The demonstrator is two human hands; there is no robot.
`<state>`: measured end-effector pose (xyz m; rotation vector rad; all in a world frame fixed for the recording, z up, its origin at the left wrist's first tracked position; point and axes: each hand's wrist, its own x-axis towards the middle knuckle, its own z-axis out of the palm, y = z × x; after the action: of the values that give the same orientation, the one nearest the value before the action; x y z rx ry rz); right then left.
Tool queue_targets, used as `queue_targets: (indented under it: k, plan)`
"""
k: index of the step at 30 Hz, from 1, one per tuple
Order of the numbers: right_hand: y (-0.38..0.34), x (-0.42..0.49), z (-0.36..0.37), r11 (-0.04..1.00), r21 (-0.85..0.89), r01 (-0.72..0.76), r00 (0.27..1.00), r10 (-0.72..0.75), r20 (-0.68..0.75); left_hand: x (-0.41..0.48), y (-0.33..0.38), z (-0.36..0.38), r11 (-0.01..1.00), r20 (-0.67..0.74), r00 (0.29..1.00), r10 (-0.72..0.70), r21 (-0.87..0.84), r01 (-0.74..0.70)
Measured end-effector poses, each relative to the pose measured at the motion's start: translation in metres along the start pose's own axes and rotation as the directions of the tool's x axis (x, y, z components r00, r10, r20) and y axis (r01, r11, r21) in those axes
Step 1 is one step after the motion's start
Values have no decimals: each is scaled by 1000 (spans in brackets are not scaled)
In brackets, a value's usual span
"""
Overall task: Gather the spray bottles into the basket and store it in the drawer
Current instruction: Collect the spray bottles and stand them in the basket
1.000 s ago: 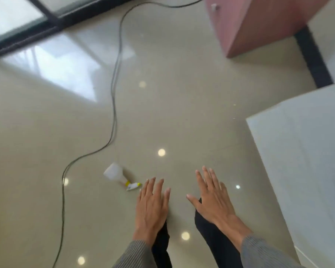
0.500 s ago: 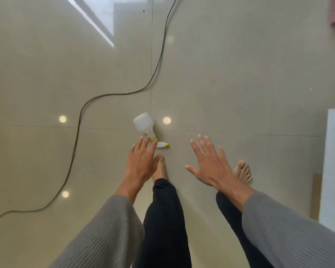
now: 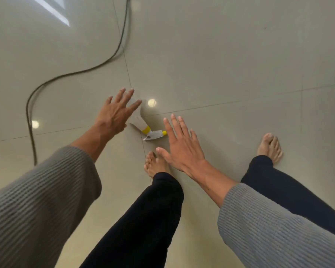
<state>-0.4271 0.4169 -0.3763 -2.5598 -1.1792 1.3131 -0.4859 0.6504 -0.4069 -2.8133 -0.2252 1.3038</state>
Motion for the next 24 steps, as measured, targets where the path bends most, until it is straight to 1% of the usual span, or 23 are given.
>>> queue_targets:
  k: [2,5,6,9,11,12,13,14,16,18,19,20,22,23,24]
  plan:
    - [9,1,7,999,28,-16,1000,16,-13,16,2,2,1000,23,1000,12,2,-12]
    - [24,-5,7,999,43,-23,999,24,-45,26,11,-3,999,11,1000,21,38,-22]
    - [28,-9,3,998,50,-28,998,31,-58,26,16,-7,999,18,1000,20,26,-20]
    - [36,-26,-12,989,129,-72,991,86,-103,15,35,-26,996,45,999,0,-91,4]
    - [39,-43,-27,954,273,-127,972,175,-158,0,51,-46,973,28,999,-27,-230,33]
    - [40,-53,-35,913,375,-162,952,245,-185,-9,60,-57,947,24,998,-50,-316,55]
    - [41,-64,-45,847,495,-193,920,332,-208,-18,70,-70,911,24,997,-78,-404,80]
    - [42,-75,-56,758,616,-213,875,429,-225,-28,81,-84,865,22,994,-107,-490,104]
    - [46,-101,-80,542,813,-214,744,630,-225,-47,106,-115,749,10,988,-154,-651,124]
    - [54,-127,-105,310,939,-151,599,784,-163,-66,135,-148,625,-6,987,-162,-775,98]
    - [59,-142,-119,208,973,-98,547,828,-122,-75,150,-165,569,-10,990,-143,-819,74]
    - [65,-158,-132,129,991,-39,510,855,-91,-85,166,-184,518,-11,994,-108,-854,47]
    - [82,-190,-156,35,997,74,472,879,-66,-101,198,-220,429,-7,1000,-7,-904,-3]
    - [90,-206,-166,9,992,123,459,886,-65,-108,214,-235,408,-12,998,56,-912,-34]
    - [98,-223,-176,-8,986,168,449,891,-70,-114,229,-251,413,-24,992,126,-908,-74]
